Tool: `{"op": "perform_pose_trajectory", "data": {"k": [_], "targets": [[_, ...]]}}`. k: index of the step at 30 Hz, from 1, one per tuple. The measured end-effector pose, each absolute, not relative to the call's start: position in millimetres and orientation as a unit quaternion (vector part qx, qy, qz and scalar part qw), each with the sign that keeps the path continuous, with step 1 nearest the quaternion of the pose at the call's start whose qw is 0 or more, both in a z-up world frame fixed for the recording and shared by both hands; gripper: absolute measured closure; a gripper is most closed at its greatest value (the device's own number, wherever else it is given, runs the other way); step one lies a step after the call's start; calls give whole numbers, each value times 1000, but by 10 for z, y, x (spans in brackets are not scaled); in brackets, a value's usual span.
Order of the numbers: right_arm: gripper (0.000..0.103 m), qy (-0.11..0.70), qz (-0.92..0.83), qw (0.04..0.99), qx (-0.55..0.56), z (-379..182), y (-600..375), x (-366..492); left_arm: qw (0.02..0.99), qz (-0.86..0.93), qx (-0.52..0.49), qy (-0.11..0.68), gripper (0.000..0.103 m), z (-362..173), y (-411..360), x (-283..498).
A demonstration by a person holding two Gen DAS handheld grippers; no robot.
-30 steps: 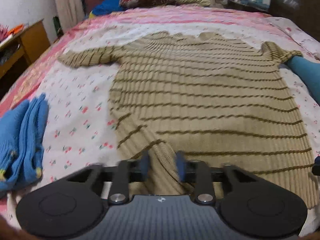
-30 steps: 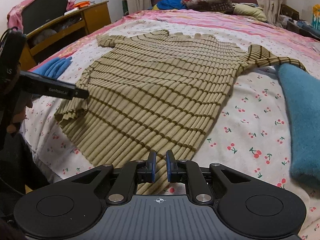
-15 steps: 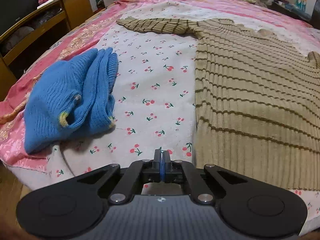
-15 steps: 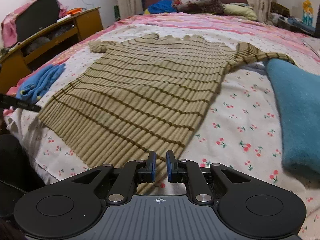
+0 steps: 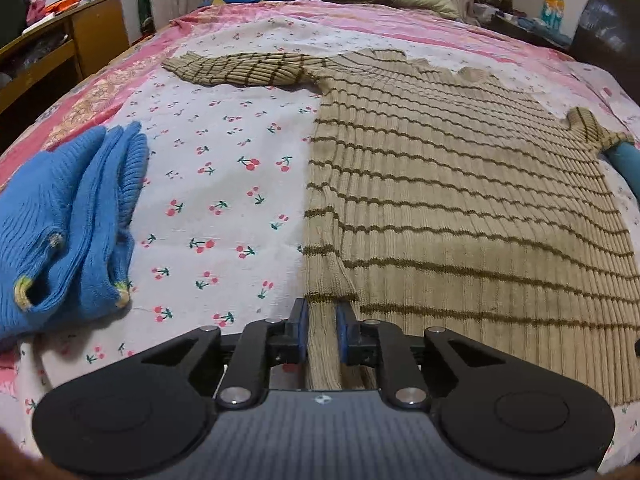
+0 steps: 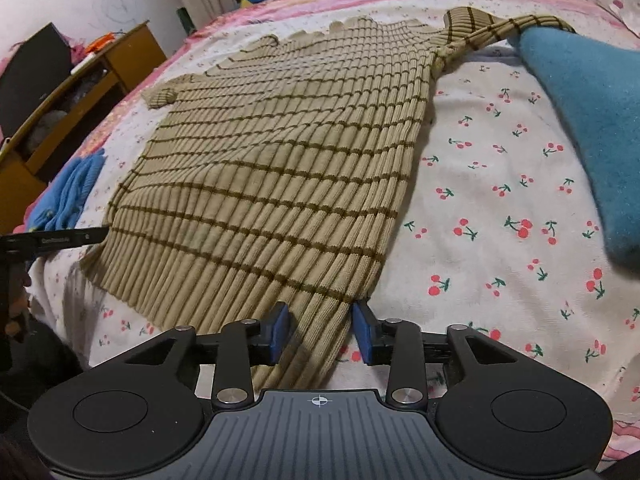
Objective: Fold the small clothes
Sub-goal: 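Pull the hem with both grippers to spread the sweater flat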
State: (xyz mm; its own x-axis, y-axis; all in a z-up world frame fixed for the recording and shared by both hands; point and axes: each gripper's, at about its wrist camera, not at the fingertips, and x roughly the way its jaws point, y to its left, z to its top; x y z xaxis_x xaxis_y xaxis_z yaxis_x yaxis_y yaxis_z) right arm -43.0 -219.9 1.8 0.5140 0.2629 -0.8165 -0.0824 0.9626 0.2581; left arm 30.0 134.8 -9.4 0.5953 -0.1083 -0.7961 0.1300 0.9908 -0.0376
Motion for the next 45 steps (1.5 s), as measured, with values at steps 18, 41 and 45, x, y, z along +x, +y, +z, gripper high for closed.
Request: {"op": "perform_pose_trajectory", "data": {"k": [18,41,45], "targets": [[87,480,74,873,44,235,-2275,-542,894,-99,44,434,90,184,1308,30],[85,446,50,893,10,419,-2293,-132,898,-94,80,422,89,183,1146,235],[85,436,47,899,11,466,-2369,26,903,-116,82,405,89,272,891,388]]}}
